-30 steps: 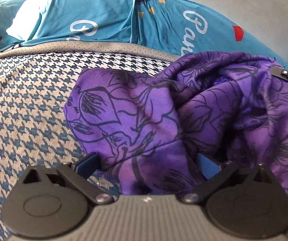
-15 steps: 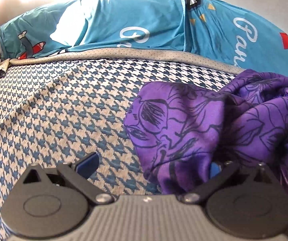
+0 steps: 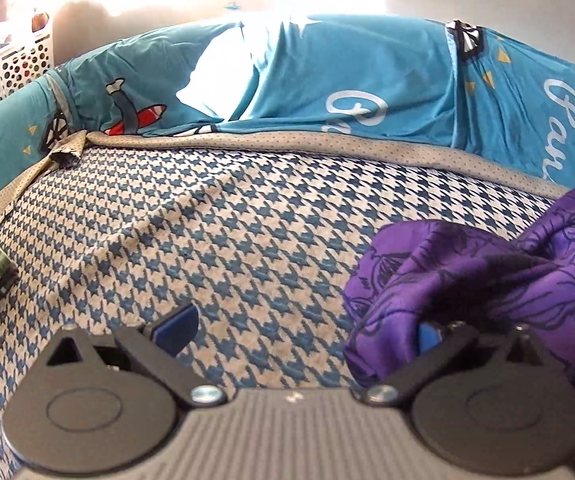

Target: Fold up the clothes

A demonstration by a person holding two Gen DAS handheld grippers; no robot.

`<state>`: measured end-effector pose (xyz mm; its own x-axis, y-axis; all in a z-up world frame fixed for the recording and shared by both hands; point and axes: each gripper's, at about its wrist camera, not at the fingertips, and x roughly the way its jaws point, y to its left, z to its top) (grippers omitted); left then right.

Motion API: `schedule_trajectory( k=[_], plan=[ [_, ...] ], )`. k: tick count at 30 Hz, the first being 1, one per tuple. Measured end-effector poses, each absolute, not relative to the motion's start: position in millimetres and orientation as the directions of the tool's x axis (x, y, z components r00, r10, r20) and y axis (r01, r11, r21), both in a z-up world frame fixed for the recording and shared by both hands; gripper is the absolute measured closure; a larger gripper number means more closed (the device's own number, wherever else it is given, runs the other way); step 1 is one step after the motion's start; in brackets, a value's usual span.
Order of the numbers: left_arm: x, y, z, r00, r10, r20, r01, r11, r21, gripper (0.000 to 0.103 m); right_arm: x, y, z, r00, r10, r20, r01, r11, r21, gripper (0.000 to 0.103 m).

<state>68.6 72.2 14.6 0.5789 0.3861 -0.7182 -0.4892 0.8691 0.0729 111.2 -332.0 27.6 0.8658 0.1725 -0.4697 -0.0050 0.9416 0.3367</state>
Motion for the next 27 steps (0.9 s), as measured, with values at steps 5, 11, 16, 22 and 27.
schedule_trajectory(
  k=[5, 11, 16, 22, 27],
  plan=[
    [65.1, 95.4, 25.3, 0.546, 0.491, -0.678, -0.571, 0.811, 0.127, 0.0, 96.9, -331.0, 17.4, 0.827, 0.241, -0.507, -0.044, 0.928, 0.37, 0.067],
    [52.6, 124.2, 29.6, 0.489, 0.575, -0.656, -0.661, 0.735, 0.152, 0.0, 69.2, -320.1, -0.9, 0.763, 0.352, -0.542, -0.104, 0.894, 0.436, 0.062],
    [44.5, 121.2, 38.1, 0.565, 0.501, -0.656, -0.588, 0.802, 0.106, 0.0, 42.5, -293.1, -3.4, 0.701, 0.448, -0.554, -0.17, 0.86, 0.481, 0.058],
    [20.3, 123.6, 45.0, 0.632, 0.349, -0.692, -0.539, 0.839, -0.069, 0.0, 26.9, -256.5, -5.9, 0.591, 0.566, -0.574, -0.252, 0.806, 0.536, 0.054],
    [1.4, 127.8, 38.6, 0.636, 0.245, -0.731, -0.529, 0.828, -0.183, 0.0, 28.9, -231.9, -16.4, 0.518, 0.616, -0.593, -0.26, 0.774, 0.577, 0.053]
  ],
)
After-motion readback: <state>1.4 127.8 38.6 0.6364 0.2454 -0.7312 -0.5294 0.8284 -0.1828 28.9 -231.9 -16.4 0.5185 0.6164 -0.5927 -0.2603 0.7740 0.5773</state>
